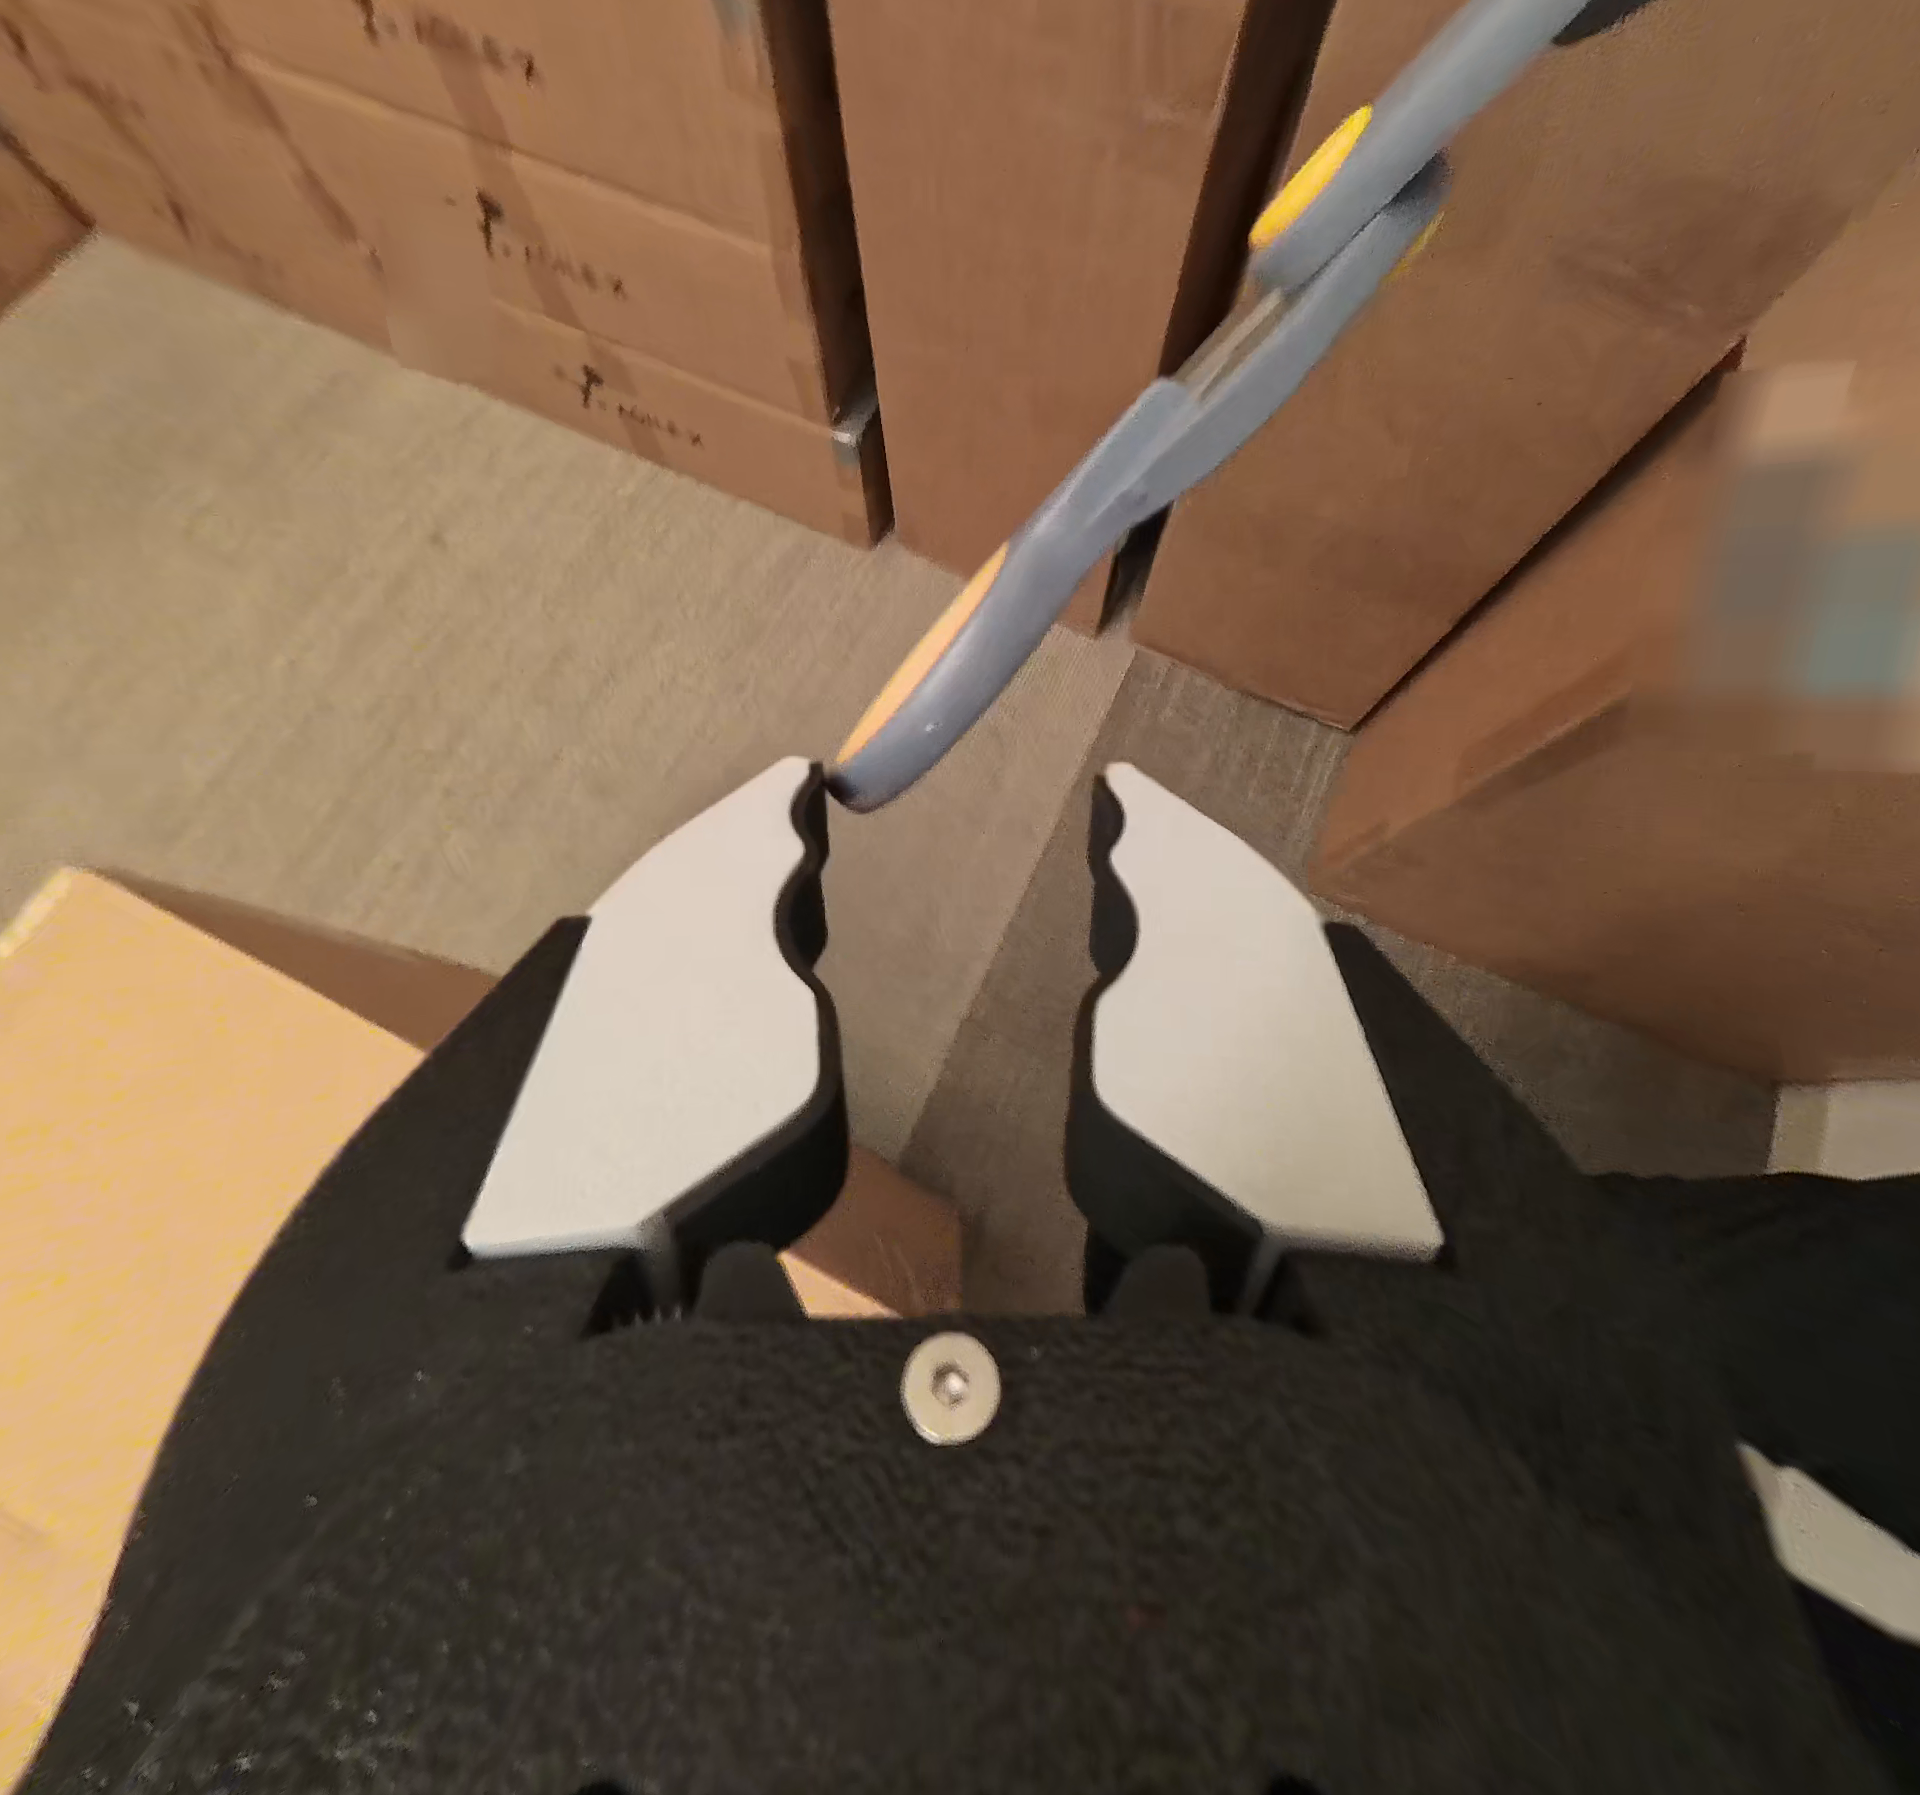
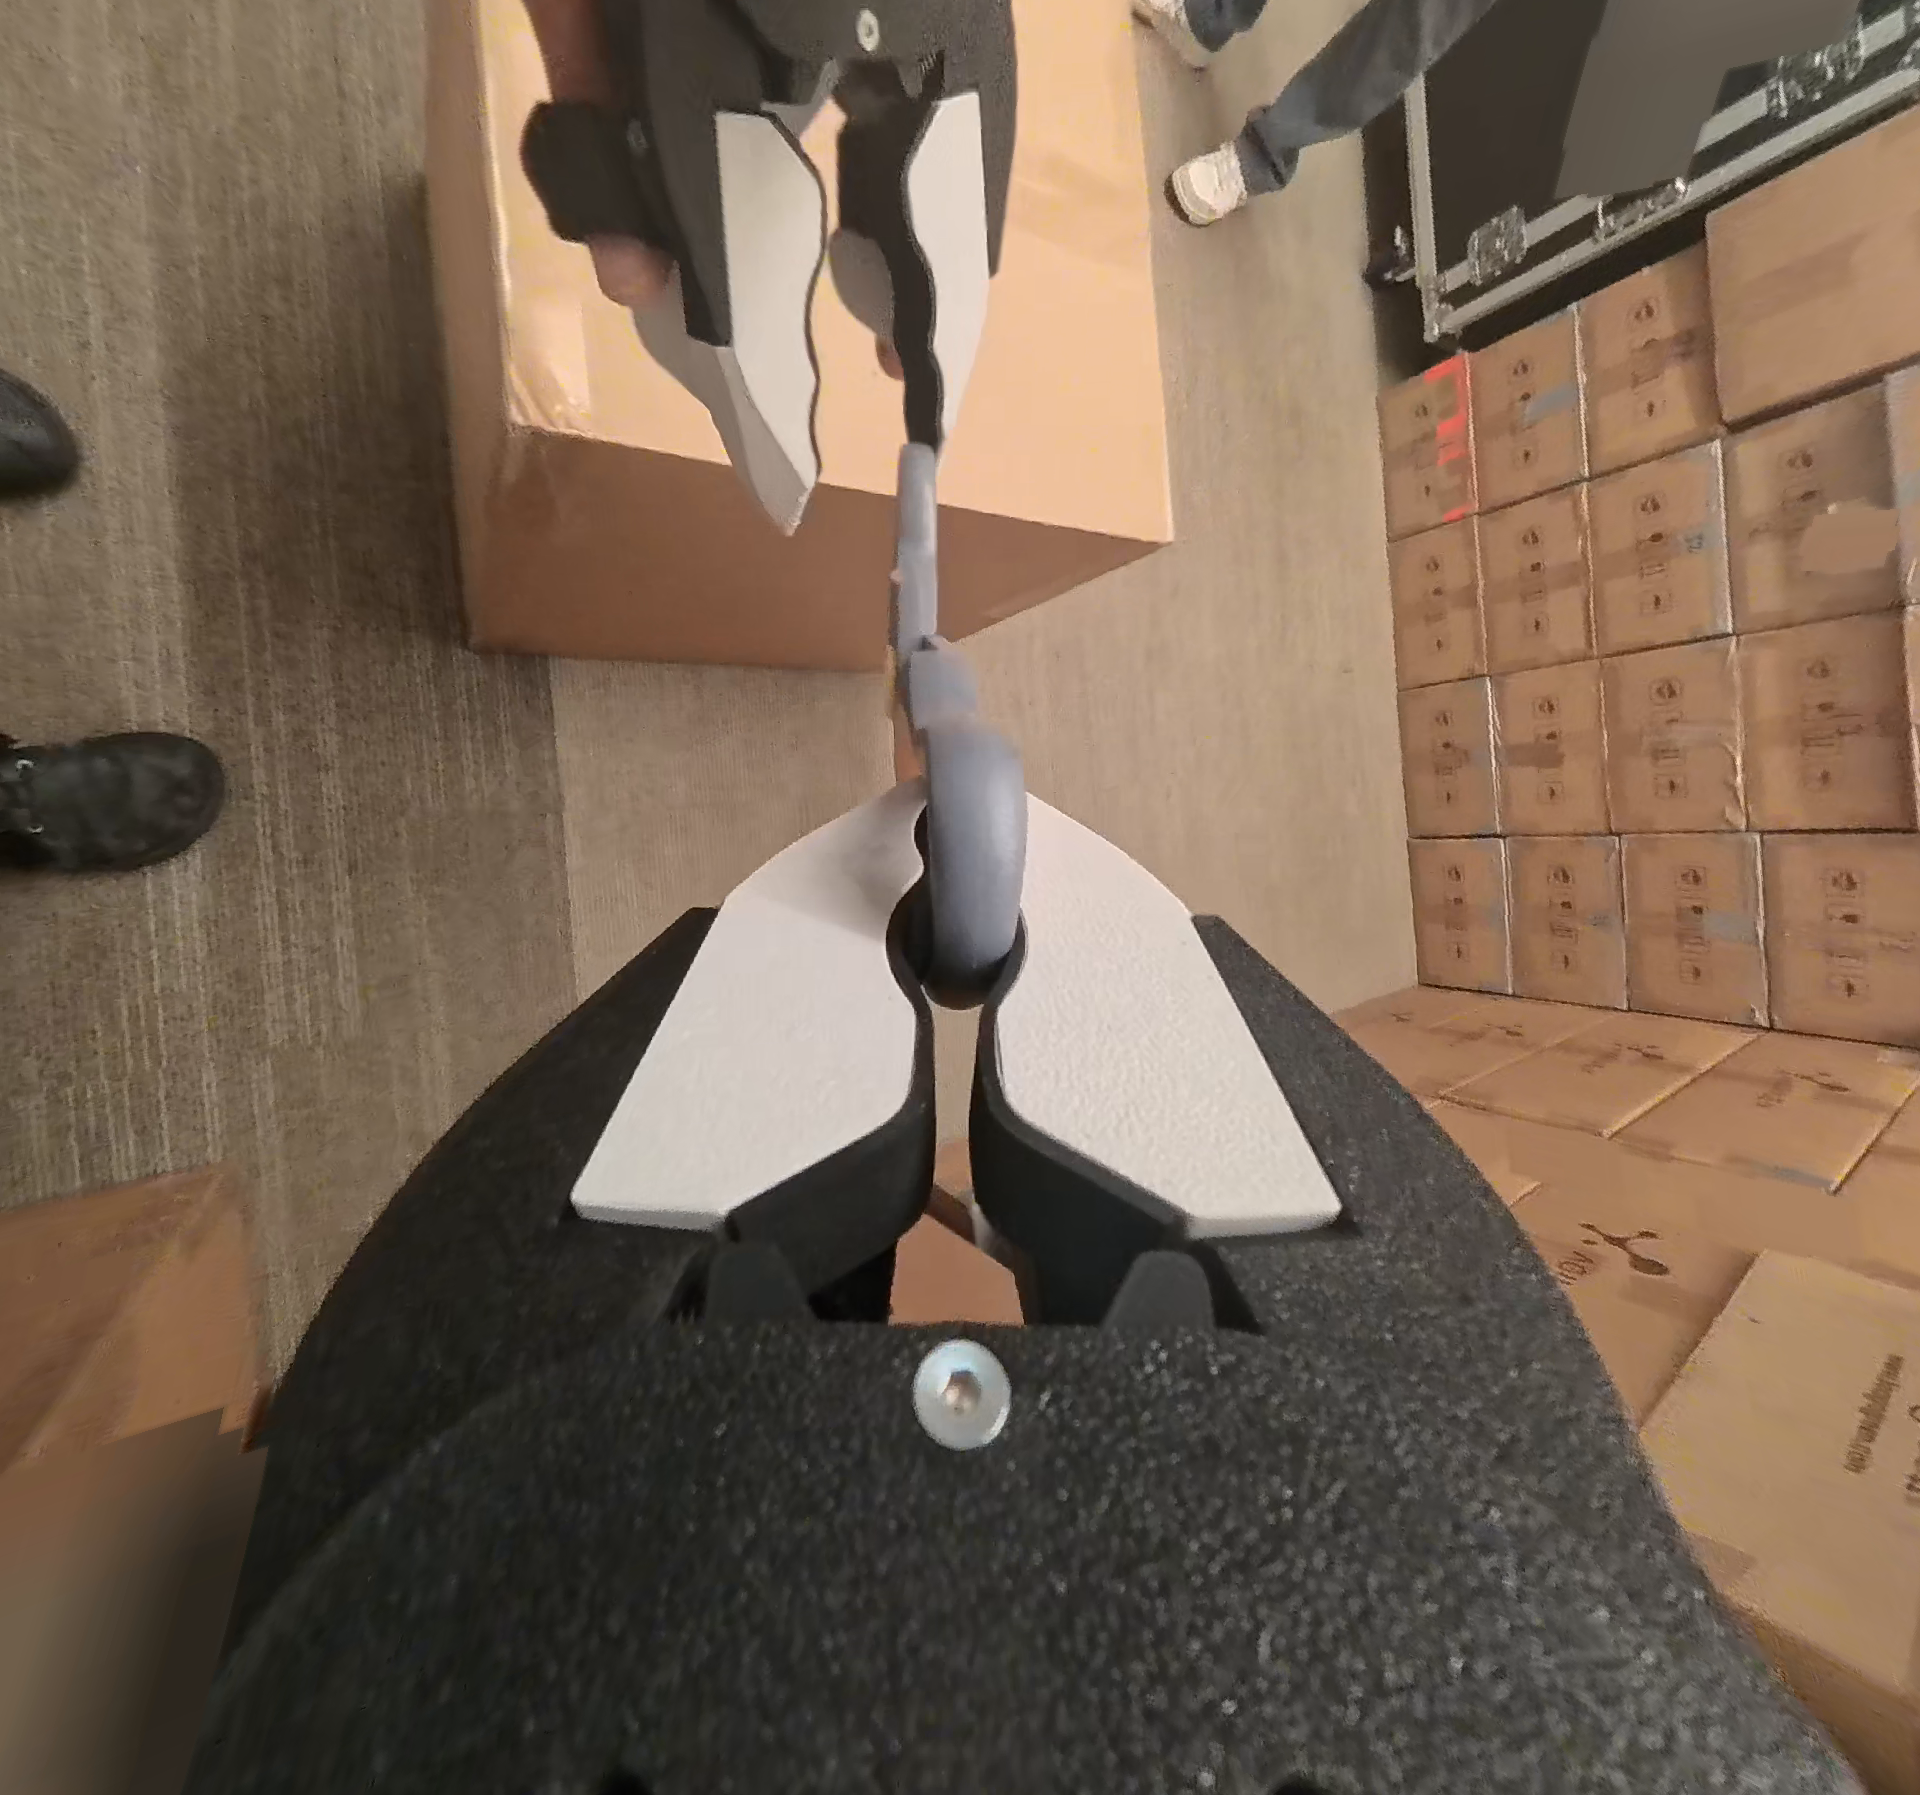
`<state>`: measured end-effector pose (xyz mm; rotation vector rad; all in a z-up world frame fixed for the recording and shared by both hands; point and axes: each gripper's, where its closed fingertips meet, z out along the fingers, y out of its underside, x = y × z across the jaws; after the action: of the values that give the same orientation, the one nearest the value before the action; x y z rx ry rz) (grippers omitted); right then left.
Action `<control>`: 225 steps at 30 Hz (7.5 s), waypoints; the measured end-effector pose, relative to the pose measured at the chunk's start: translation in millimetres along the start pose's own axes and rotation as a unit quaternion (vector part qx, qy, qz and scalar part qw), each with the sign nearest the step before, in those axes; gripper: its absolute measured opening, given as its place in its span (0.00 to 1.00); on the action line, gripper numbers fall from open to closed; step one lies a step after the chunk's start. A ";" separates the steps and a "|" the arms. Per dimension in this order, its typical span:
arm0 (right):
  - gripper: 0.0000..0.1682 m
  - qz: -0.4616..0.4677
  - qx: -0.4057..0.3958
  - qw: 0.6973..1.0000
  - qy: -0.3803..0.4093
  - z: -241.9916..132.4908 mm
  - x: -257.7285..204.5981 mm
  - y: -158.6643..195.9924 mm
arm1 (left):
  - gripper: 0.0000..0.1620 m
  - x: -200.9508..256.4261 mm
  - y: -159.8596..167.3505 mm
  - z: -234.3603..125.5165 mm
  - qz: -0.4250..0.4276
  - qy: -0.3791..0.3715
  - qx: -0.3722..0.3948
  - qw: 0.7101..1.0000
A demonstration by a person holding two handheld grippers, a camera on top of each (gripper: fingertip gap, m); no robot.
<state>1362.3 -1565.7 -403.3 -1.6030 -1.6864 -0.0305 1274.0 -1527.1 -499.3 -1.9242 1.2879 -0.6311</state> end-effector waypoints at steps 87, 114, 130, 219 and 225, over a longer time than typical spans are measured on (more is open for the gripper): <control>0.00 -0.261 0.230 0.932 0.101 979.4 1396.3 -241.3 | 0.34 -1639.2 -309.3 -86.1 -0.491 -0.116 0.134 0.853; 0.17 -0.239 0.280 0.915 0.166 1272.2 1568.5 -479.9 | 0.12 -2042.3 -223.1 -251.0 -0.553 -0.019 0.288 0.782; 0.49 0.212 0.162 0.911 -0.315 1420.1 1582.9 -597.7 | 0.12 -2160.1 -119.5 -336.8 -0.443 -0.358 0.209 0.795; 0.26 0.047 -0.044 0.955 -0.288 1644.4 1537.2 -663.5 | 0.00 -2164.8 100.3 -451.3 -0.413 -0.548 0.021 0.727; 0.00 0.027 0.027 0.938 -0.344 1584.1 1527.1 -663.7 | 0.00 -2124.1 82.1 -439.0 -0.436 -0.584 0.005 0.685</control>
<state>160.5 392.3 -339.2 -1.7283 -2.1238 0.6720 101.0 288.4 -301.0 -2.1666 -0.4876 0.2695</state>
